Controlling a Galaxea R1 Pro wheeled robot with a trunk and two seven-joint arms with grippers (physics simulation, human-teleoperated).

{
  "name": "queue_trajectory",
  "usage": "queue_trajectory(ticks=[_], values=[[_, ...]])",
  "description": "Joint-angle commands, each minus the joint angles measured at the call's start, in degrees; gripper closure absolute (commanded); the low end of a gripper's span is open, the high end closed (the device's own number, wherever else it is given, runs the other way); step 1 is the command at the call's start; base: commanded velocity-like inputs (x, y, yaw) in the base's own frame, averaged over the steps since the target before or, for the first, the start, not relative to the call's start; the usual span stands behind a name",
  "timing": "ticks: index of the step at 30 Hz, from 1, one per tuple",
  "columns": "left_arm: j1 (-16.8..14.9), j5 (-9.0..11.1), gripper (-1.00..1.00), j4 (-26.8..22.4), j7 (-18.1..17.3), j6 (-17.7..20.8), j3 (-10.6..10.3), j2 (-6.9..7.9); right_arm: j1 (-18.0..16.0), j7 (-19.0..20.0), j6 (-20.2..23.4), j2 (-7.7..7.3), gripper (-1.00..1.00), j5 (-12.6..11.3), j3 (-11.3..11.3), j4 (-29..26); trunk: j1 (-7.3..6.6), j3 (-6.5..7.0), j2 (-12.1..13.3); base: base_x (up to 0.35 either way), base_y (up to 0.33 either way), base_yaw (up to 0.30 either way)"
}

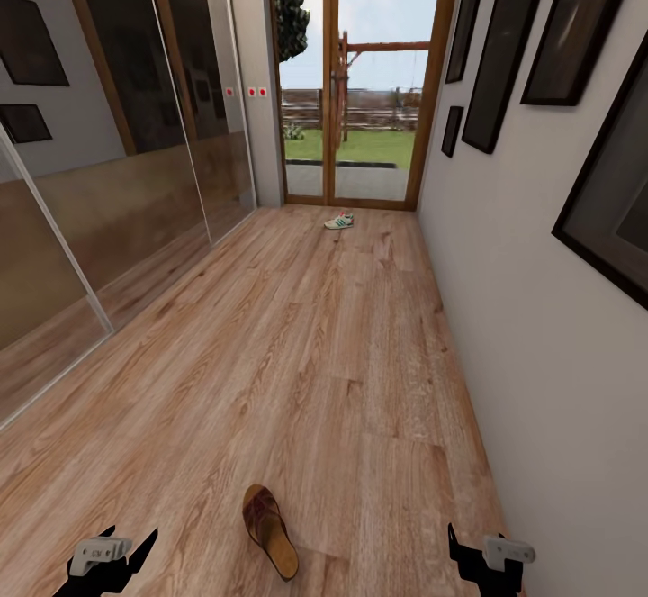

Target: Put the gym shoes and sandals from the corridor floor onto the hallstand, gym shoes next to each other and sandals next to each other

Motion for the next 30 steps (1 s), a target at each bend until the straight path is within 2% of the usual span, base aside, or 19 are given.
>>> queue_trajectory(ticks=[1, 6, 8, 11, 13, 14, 16, 17, 21, 28, 29, 30], values=[[-0.04, 0.47, -1.0, 0.07, -0.55, 0.12, 0.13, -0.01, -0.02, -0.39, -0.08, 0.0, -1.0, -0.12, 0.49, 0.0, -0.01, -0.05, -0.02, 0.0, 0.0, 0.0], [-0.04, 0.49, -1.0, 0.19, -0.55, 0.08, 0.17, -0.01, -0.02, -0.34, -0.08, 0.0, -1.0, -0.06, 0.5, -0.12, -0.01, -0.05, -0.02, 0.0, 0.0, 0.0], [-0.04, 0.45, -1.0, 0.57, -0.5, 0.1, 0.28, -0.01, -0.06, -0.36, 0.14, 0.04, -1.0, 0.95, 0.44, -1.63, -0.01, -0.05, -0.02, 0.0, 0.0, 0.0], [-0.06, 0.42, -1.0, 1.27, -0.47, 0.17, 0.42, -0.01, -0.09, -0.55, 1.77, 0.0, -1.0, 3.42, 0.31, -9.09, -0.01, -0.05, -0.02, 0.0, 0.0, 0.0], [-0.08, 0.39, -1.0, 1.41, -0.47, 0.19, 0.43, -0.02, -0.1, -0.59, 3.37, -0.03, -1.0, 3.99, 0.27, -12.41, -0.01, -0.05, -0.02, 0.0, 0.0, 0.0], [-0.1, 0.36, -1.0, 1.5, -0.46, 0.2, 0.4, -0.05, -0.08, -0.65, 5.85, -0.07, -1.0, 4.38, 0.24, -15.92, -0.01, -0.05, -0.02, 0.0, 0.0, 0.0], [-0.14, 0.35, -1.0, 1.52, -0.41, 0.22, 0.37, -0.08, -0.09, -0.68, 9.08, -0.11, -1.0, 4.61, 0.22, -19.48, -0.01, -0.05, -0.02, 0.0, 0.0, 0.0], [-0.22, 0.34, -1.0, 1.54, -0.25, 0.3, 0.33, -0.12, -0.07, -0.72, 12.71, -0.12, -1.0, 4.75, 0.19, -22.95, -0.01, -0.05, -0.02, 0.0, 0.0, 0.0], [-0.33, 0.28, -1.0, 1.56, 1.08, 0.47, 0.23, -0.26, -0.09, -0.79, 19.87, -0.2, -1.0, 4.9, 0.11, -29.41, -0.01, -0.05, -0.02, 0.0, 0.0, 0.0], [-0.99, 0.02, -1.0, 1.31, 6.75, 0.92, -0.35, -0.7, -2.39, -0.68, 32.08, -0.47, -1.0, 4.97, -0.05, -40.53, -0.01, -0.05, -0.02, 0.0, 0.0, 0.0], [-2.63, -0.27, -1.0, 1.13, 8.1, 1.11, -0.57, -1.44, -3.4, -0.55, 36.05, -0.51, -1.0, 4.98, -0.07, -44.68, -0.01, -0.05, -0.02, 0.0, 0.0, 0.0], [-3.65, -0.57, -1.0, 1.29, 8.36, 1.26, -0.62, -1.7, -3.57, -0.53, 36.84, -0.53, -1.0, 4.98, -0.09, -45.59, -0.01, -0.05, -0.02, 0.0, 0.0, 0.0]])
